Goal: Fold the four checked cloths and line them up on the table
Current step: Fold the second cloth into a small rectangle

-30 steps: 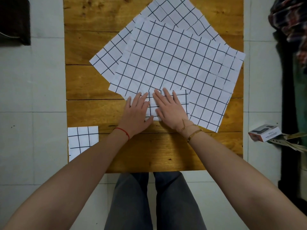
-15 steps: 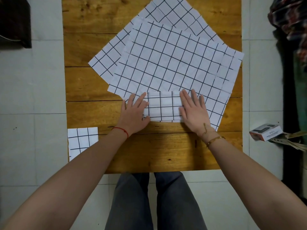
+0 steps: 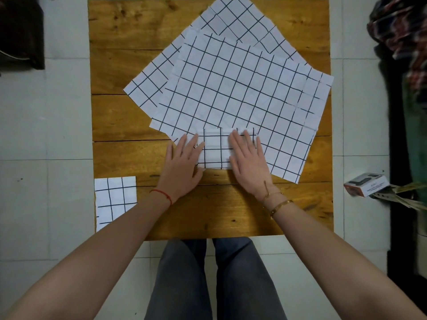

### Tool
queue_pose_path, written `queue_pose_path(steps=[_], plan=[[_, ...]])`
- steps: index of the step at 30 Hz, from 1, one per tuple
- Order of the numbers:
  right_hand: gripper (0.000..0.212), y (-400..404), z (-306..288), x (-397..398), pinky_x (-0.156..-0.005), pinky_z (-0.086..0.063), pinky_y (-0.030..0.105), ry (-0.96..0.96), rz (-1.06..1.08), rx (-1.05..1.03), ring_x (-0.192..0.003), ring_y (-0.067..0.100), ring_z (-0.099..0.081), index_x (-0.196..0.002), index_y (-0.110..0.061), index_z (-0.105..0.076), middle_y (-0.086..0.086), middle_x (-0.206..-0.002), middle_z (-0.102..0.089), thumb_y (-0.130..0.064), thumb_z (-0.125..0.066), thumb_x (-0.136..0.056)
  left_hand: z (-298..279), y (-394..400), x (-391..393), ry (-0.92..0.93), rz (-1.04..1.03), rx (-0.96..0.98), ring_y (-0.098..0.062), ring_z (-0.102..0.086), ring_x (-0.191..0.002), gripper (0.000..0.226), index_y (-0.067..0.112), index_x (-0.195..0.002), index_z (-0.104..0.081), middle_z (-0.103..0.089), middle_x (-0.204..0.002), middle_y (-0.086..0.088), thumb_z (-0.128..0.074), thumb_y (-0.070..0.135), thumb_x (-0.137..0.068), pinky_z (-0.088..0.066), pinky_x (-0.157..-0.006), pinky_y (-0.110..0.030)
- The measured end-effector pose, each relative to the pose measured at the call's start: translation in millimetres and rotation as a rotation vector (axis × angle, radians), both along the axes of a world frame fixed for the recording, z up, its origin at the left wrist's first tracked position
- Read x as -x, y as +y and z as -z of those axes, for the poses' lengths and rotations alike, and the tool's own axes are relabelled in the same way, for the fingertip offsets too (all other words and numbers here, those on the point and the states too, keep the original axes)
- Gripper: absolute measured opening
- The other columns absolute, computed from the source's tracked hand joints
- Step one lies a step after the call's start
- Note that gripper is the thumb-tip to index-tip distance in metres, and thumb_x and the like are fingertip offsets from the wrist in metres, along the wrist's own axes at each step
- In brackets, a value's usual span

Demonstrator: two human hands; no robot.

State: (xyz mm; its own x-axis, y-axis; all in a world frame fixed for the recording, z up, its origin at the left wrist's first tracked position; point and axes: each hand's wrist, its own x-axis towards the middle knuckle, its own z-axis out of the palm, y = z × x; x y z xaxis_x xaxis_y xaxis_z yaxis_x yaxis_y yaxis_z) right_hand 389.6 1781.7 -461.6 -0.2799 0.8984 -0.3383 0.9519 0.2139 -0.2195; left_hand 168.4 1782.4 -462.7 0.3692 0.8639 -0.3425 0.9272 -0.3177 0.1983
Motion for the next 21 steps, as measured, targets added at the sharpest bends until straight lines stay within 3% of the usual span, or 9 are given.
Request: queue_pose_path(steps=[4, 9, 15, 21], plan=[[0.056, -15, 5, 20, -0.120, -0.014, 0.050, -0.009, -0.170, 0.041, -0.150, 0.025, -0.006, -0.154, -0.013, -0.014, 0.004, -0.162, -0.012, -0.034, -0.023, -0.103, -1, -19, -4, 0.035, 0.099, -0.025, -0.028, -0.014, -0.148, 0.061, 0.016, -0.152, -0.023, -0.018, -0.161, -0.006, -0.038, 0.033, -0.096, -0.018, -0.115, -0.058], [0.056, -31, 13, 31, -0.120, -0.015, 0.050, -0.013, -0.208, 0.101, -0.150, 0.024, -0.009, -0.154, -0.014, -0.018, 0.003, -0.161, -0.017, -0.036, -0.027, -0.103, 5, -36, -7, 0.116, 0.103, 0.022, -0.030, -0.016, -0.147, 0.061, 0.015, -0.153, -0.022, -0.019, -0.160, -0.008, -0.038, 0.031, -0.096, -0.019, -0.114, -0.059], [0.057, -48, 20, 3, -0.121, -0.011, 0.051, -0.094, -0.209, 0.121, -0.150, 0.025, -0.002, -0.155, -0.017, -0.008, 0.000, -0.163, -0.006, -0.040, -0.016, -0.104, 15, -48, -2, 0.161, 0.050, 0.070, -0.032, -0.006, -0.149, 0.068, 0.020, -0.155, -0.001, 0.002, -0.163, -0.002, -0.032, 0.042, -0.098, -0.013, -0.114, -0.063], [0.061, -69, 16, -57, -0.120, -0.008, 0.051, -0.166, -0.127, 0.131, -0.150, 0.022, 0.008, -0.155, -0.017, -0.001, -0.001, -0.163, 0.002, -0.046, -0.013, -0.104, 16, -49, -4, 0.171, 0.033, 0.094, -0.034, 0.004, -0.149, 0.071, 0.022, -0.155, 0.007, 0.012, -0.163, 0.000, -0.028, 0.048, -0.098, -0.009, -0.113, -0.065]])
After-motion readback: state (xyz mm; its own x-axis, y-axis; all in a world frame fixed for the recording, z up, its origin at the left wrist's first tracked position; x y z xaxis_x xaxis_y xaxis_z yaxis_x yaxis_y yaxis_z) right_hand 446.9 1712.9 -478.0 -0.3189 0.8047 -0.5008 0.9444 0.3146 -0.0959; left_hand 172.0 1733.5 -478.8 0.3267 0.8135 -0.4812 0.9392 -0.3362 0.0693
